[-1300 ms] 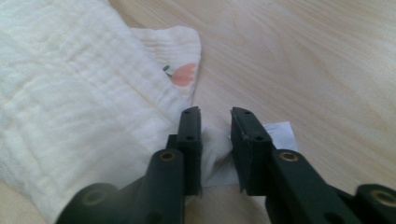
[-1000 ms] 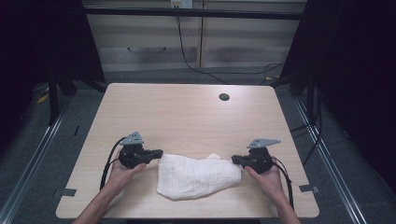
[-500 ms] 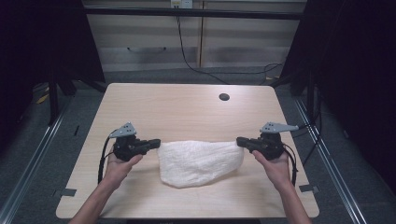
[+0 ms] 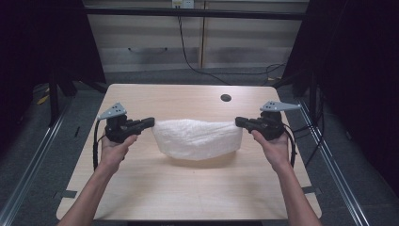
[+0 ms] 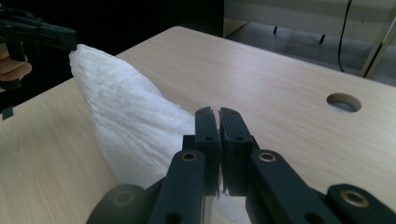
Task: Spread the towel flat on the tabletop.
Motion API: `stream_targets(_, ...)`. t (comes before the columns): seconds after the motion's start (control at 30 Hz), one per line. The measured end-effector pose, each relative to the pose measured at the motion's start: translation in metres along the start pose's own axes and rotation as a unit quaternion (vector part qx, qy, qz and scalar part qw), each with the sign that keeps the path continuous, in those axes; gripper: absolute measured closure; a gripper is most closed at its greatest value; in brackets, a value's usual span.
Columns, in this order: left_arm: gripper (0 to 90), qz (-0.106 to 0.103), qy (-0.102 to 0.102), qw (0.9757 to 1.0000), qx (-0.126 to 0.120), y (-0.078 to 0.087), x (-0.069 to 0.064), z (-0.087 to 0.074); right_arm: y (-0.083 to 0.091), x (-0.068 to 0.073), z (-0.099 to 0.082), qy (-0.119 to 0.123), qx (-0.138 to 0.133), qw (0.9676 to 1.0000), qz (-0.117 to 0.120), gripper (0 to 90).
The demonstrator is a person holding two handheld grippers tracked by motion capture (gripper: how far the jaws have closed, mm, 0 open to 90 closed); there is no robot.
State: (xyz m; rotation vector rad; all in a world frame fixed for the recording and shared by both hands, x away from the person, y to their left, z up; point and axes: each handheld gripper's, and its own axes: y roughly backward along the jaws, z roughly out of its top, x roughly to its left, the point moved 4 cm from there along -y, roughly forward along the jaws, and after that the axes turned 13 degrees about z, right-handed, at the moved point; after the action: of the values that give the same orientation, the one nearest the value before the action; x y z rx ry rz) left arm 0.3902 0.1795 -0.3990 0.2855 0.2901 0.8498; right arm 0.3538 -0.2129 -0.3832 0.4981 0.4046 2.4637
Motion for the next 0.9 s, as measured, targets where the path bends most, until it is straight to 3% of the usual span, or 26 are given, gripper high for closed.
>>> stream_targets(0.4, 88.9, 0.001, -0.008, 0.9996, -0.025, 0.006, 0.003, 0.039, 0.000, -0.001, 0.047, 0.020, -0.017, 0.9997, -0.005, 87.2)
stream_targets(0.53, 88.9, -0.006, -0.013, 0.9992, -0.038, 0.013, 0.002, 0.059, 0.005, -0.002, 0.058, 0.022, -0.031, 0.9993, -0.004, 87.3)
stream_targets(0.6, 88.9, -0.001, -0.024, 0.9989, -0.041, 0.018, 0.002, 0.069, 0.008, 0.001, 0.064, 0.028, -0.034, 0.9990, -0.002, 87.3)
stream_targets(0.73, 88.9, 0.003, -0.025, 0.9981, -0.056, 0.026, 0.003, 0.083, 0.014, 0.004, 0.076, 0.036, -0.038, 0.9986, -0.005, 87.3)
stream_targets(0.9, 88.9, 0.007, -0.026, 0.9982, -0.053, 0.024, 0.007, 0.094, 0.015, 0.000, 0.089, 0.035, -0.045, 0.9984, -0.001, 87.6)
